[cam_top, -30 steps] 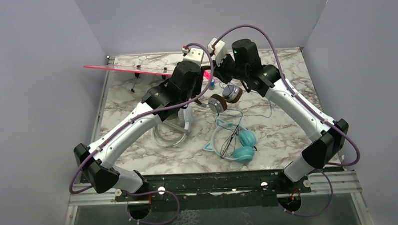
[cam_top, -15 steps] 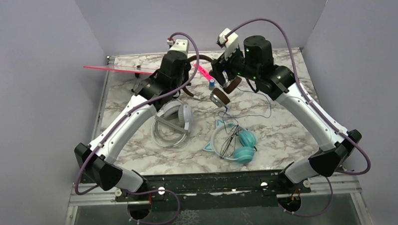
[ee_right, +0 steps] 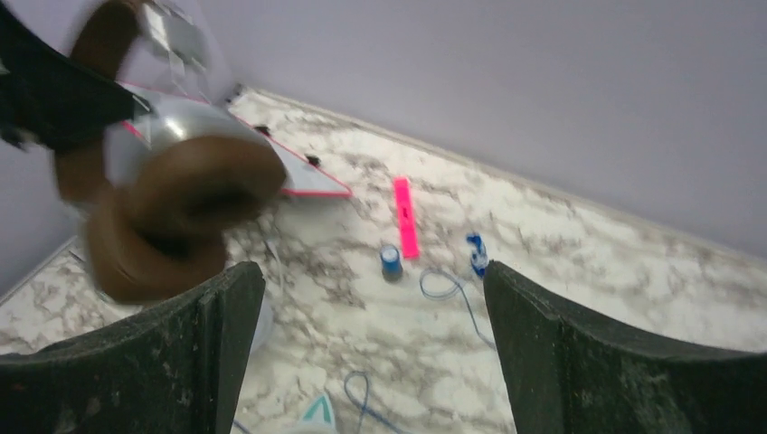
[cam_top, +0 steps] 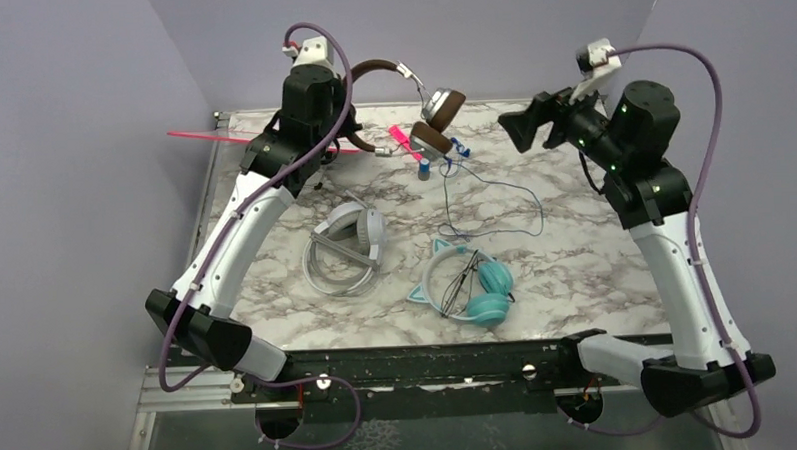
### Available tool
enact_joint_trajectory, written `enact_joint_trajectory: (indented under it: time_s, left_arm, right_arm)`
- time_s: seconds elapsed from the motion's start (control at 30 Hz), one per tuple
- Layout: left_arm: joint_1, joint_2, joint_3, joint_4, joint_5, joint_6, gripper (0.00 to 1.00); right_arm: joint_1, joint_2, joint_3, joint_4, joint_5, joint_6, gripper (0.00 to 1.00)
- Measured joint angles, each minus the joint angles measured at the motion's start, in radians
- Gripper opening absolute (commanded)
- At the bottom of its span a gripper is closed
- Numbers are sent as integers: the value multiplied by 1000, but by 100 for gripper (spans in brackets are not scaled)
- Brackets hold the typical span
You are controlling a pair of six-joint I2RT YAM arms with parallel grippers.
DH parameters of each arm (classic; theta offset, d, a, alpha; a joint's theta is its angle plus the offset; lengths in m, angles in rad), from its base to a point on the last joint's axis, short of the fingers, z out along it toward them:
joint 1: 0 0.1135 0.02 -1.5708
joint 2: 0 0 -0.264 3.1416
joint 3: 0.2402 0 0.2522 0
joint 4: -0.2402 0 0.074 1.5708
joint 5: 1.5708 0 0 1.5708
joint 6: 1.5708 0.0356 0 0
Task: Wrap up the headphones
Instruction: Wrap the headphones cable around the headphones.
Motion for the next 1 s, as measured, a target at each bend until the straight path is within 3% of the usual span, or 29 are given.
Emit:
enact_joint_trajectory:
  time_s: [0.13,0.4,0.53,0.73,1.0]
  left_arm:
    - [49,28,82,-5,3,-54,0]
    - [117,118,329,-64,47,-162,0]
    - [138,150,437,-75,85,-204,0]
    - [162,175,550,-87,156,-266,0]
    - [174,185,590,-102,208,-316,0]
  right_arm:
    - [-216,-90,-341,216,-212,135,94]
    - [-249,17,-713,721,-646,308,90]
    - [-249,106,-781,956,-800,331,88]
    - [-228,238,-855,1304,-908,425,81]
    - [-124,342,-867,1531,-918,457,77]
